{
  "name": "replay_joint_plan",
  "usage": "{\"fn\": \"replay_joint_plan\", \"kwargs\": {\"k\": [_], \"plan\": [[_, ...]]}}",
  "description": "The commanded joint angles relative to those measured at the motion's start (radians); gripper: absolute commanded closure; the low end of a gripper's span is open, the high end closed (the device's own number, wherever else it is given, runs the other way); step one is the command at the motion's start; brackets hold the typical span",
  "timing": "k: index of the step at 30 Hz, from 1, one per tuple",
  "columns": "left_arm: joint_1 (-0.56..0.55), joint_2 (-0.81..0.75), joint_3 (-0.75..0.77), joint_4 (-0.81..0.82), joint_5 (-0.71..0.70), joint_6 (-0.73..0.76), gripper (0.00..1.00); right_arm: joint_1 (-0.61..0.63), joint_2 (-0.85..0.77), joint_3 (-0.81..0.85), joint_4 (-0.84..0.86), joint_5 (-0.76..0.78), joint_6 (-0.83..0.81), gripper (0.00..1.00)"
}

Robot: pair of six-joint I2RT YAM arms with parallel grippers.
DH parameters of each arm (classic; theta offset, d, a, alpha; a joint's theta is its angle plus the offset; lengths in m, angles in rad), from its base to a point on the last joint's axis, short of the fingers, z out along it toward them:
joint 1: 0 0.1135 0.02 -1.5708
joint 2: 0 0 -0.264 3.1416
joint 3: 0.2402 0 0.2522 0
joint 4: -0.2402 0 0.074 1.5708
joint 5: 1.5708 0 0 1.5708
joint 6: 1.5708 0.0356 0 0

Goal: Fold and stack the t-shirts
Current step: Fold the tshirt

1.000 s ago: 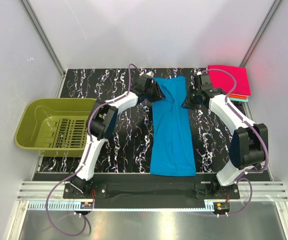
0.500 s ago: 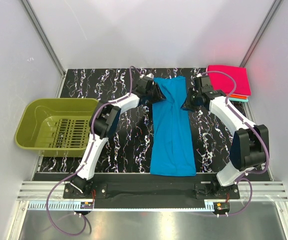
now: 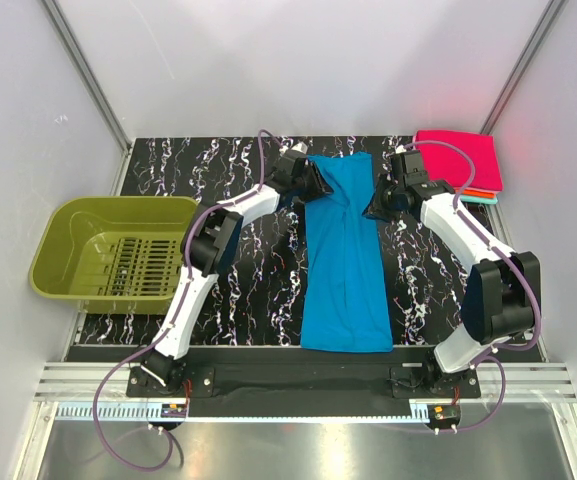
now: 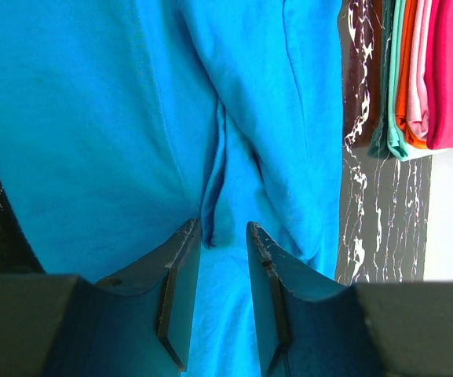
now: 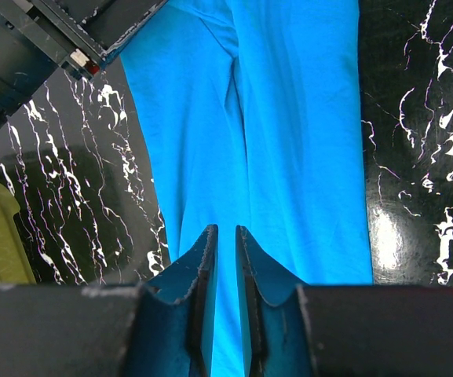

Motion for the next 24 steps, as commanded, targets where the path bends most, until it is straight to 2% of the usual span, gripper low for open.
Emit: {"fn": "replay_joint_plan", "kwargs": {"k": [1, 7, 10, 11, 15, 24], "plan": [[0.006, 0.016, 0.057, 0.070, -0.006, -0.009, 0.66, -0.005, -0.039, 0.003, 0.031, -0.029, -0.002, 0.78], [0.007, 0.025, 0.066, 0.081, 0.002, -0.018, 0.68, -0.013, -0.047, 0.003, 0.030, -0.035, -0.004, 0.78], [0.009, 0.027, 0.063, 0.084, 0.005, -0.023, 0.75, -0.016, -0.052, 0.005, 0.031, -0.035, -0.004, 0.78], [0.007, 0.025, 0.061, 0.085, 0.007, -0.026, 0.83, -0.018, -0.053, 0.005, 0.031, -0.032, -0.004, 0.78], [0.009, 0.002, 0.058, 0.087, 0.022, -0.035, 1.00, -0.022, -0.045, 0.005, 0.031, -0.037, -0.004, 0.78], [0.014, -0.112, -0.069, 0.151, -0.010, -0.072, 1.00, -0.025, -0.038, 0.002, 0.046, -0.052, 0.010, 0.78]]}}
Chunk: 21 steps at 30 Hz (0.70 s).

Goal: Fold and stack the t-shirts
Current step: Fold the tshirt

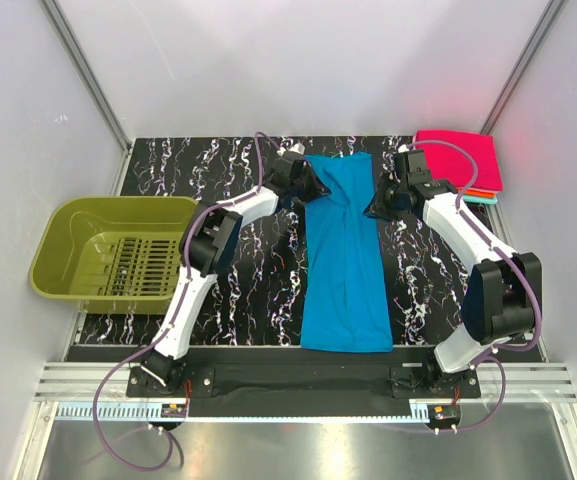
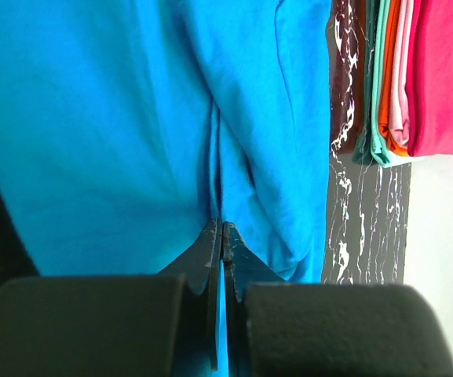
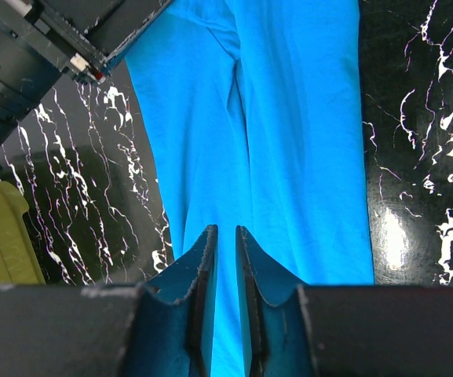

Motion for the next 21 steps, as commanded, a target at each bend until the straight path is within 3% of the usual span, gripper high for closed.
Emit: {"fn": "replay_joint_plan", "kwargs": {"k": [1, 21], "plan": [[0.012, -0.105, -0.034, 0.088, -0.022, -0.022, 1.00, -0.007, -0.036, 0.000, 0.043, -0.025, 0.007, 0.78], [0.029, -0.195, -0.147, 0.097, -0.064, -0.008, 1.00, -0.007, -0.048, -0.014, 0.056, -0.037, 0.033, 0.78]]}}
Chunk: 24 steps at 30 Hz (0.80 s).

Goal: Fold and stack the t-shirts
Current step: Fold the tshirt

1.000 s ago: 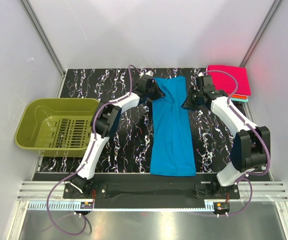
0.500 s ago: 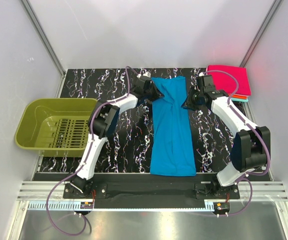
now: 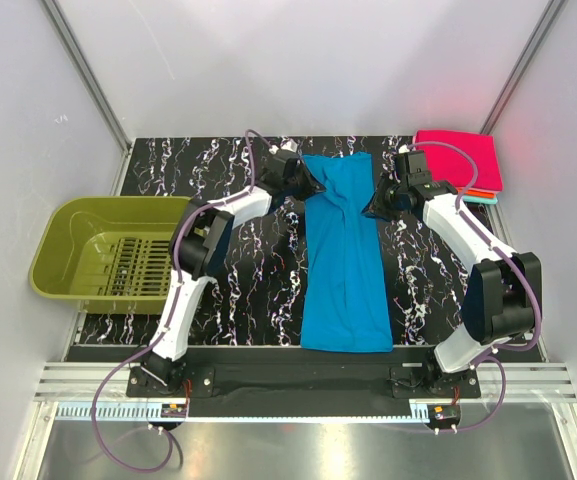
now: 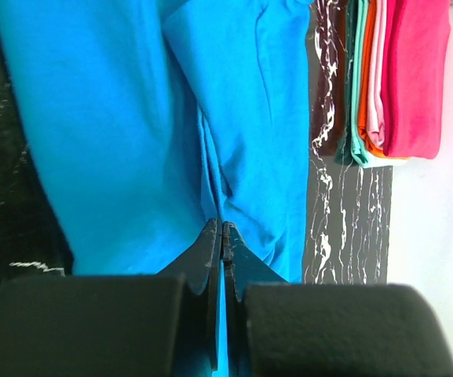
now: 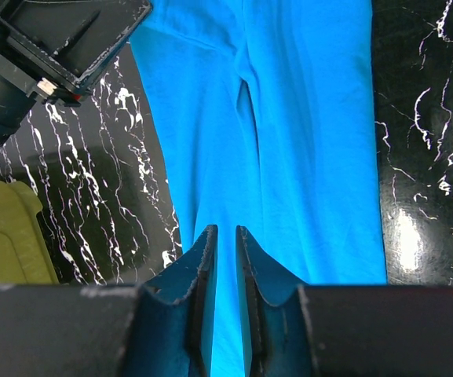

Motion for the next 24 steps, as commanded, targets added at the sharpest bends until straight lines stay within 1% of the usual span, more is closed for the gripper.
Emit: {"fn": "replay_joint_plan", "kwargs": {"k": [1, 10, 14, 24], "plan": [[0.022, -0.078, -0.009, 0.051, -0.037, 0.017, 1.00, -0.005, -0.049, -0.003, 0.031, -0.014, 0.007, 0.78], [0.040, -0.081, -0.042, 0.063, -0.030, 0.009, 1.00, -0.005, -0.049, -0.005, 0.034, -0.014, 0.013, 0.78], [0.040, -0.092, -0.099, 0.106, -0.036, -0.012, 1.00, -0.005, -0.039, -0.007, 0.035, -0.009, 0.017, 0.78], [0.042, -0.089, -0.107, 0.086, -0.067, -0.006, 1.00, -0.007, -0.025, -0.016, 0.042, -0.002, 0.016, 0.78]]}}
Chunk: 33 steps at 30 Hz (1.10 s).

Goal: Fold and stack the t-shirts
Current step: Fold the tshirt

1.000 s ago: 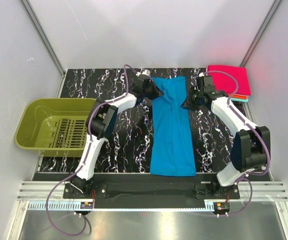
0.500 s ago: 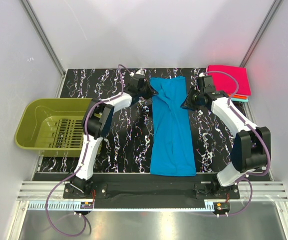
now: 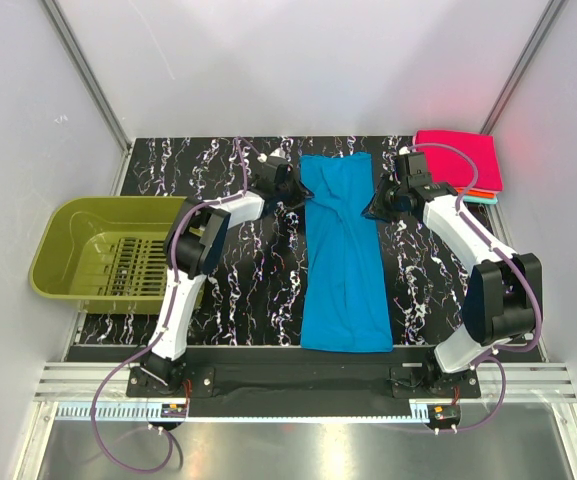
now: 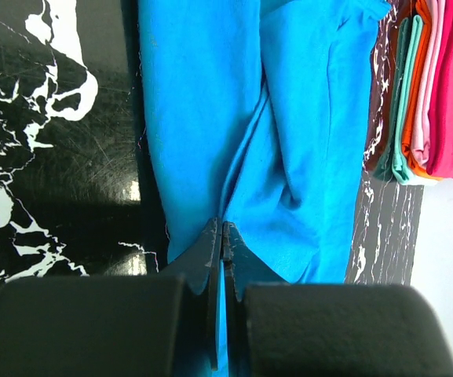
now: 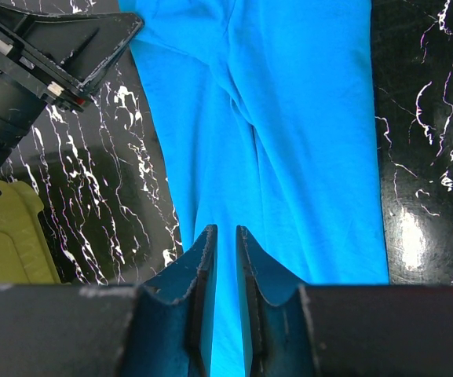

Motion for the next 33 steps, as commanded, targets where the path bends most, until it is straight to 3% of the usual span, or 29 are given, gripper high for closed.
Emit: {"fn": "replay_joint_plan", "kwargs": {"k": [1, 19, 20, 24, 33], "plan": [[0.003, -0.063, 0.013, 0.042, -0.035, 0.008, 1.00, -0.007, -0.016, -0.004, 0.036, 0.000, 0.005, 0.78], [0.002, -0.094, -0.088, 0.098, -0.028, -0.026, 1.00, -0.007, -0.013, -0.026, 0.056, 0.002, 0.023, 0.79], [0.002, -0.092, -0.085, 0.090, -0.027, -0.025, 0.90, -0.007, -0.013, -0.027, 0.056, 0.002, 0.022, 0.79], [0.003, -0.114, -0.090, 0.064, -0.036, -0.012, 0.76, -0.007, -0.010, -0.027, 0.055, 0.003, 0.020, 0.77], [0.005, -0.215, -0.030, -0.115, -0.025, 0.092, 0.65, -0.008, 0.045, -0.023, 0.056, -0.006, 0.022, 0.73]]}}
